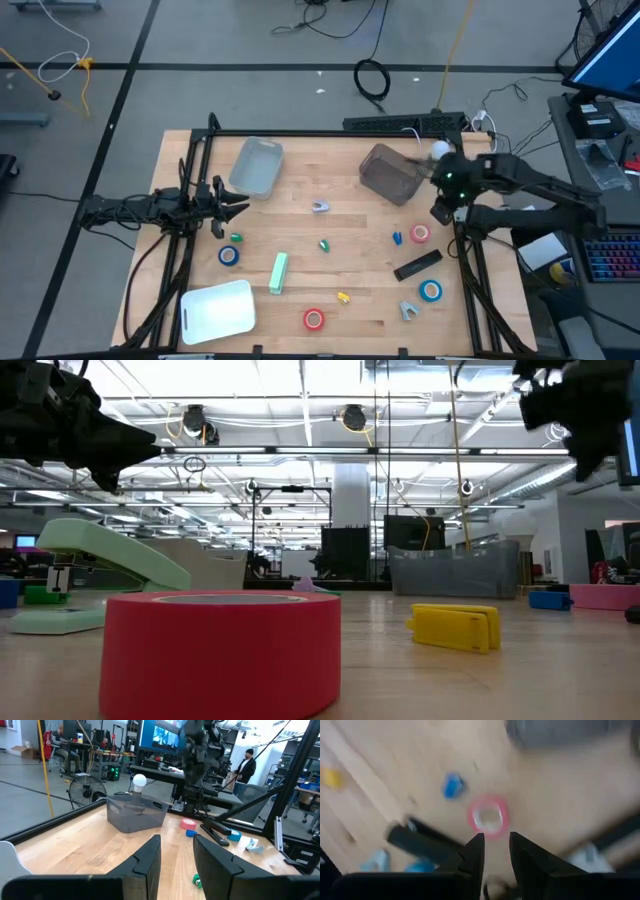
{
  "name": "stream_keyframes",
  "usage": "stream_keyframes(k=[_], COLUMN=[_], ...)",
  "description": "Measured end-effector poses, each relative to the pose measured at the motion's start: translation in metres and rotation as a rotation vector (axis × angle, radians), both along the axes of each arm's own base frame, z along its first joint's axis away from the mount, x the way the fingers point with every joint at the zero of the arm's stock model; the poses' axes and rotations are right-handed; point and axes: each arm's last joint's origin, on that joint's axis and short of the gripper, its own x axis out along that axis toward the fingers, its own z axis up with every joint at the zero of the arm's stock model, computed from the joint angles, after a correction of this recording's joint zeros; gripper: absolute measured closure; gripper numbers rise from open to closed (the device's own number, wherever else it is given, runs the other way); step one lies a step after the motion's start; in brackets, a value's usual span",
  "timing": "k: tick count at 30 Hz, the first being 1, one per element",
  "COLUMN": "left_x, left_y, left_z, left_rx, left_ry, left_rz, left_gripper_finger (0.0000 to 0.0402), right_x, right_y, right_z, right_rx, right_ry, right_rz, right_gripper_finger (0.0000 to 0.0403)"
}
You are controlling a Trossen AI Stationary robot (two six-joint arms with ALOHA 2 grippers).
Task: Pick and place Stapler, Stapler remover, tape
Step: Put the pink tape into the white bin
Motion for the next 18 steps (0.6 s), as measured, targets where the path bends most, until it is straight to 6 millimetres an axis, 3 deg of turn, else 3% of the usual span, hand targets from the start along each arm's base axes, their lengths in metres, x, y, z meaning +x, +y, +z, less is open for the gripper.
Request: stream_keyframes(k=[4, 10, 18], left_x=[0.000, 0.000, 0.000], left_y=[0.000, 0.000, 0.000], left_z=[0.000, 0.000, 0.000], left_rx=[0.009, 0.024, 0.026], left_ry=[0.002, 0.005, 0.005], left_rz=[0.001, 0.003, 0.003], left_gripper_finger=[0.0282, 0.0282, 0.0282], right_x=[-0.002, -0.004, -0.001], right_y=[0.002, 0.003, 0.002], right_z=[-0.021, -0.045, -0.044], right_rx=[0.040, 0.063, 0.055], right_ry=[0.159, 0.230, 0.191], right_rz=[-0.027, -0.031, -0.056], right_gripper_finger=[0.0319, 0.0319, 0.0319])
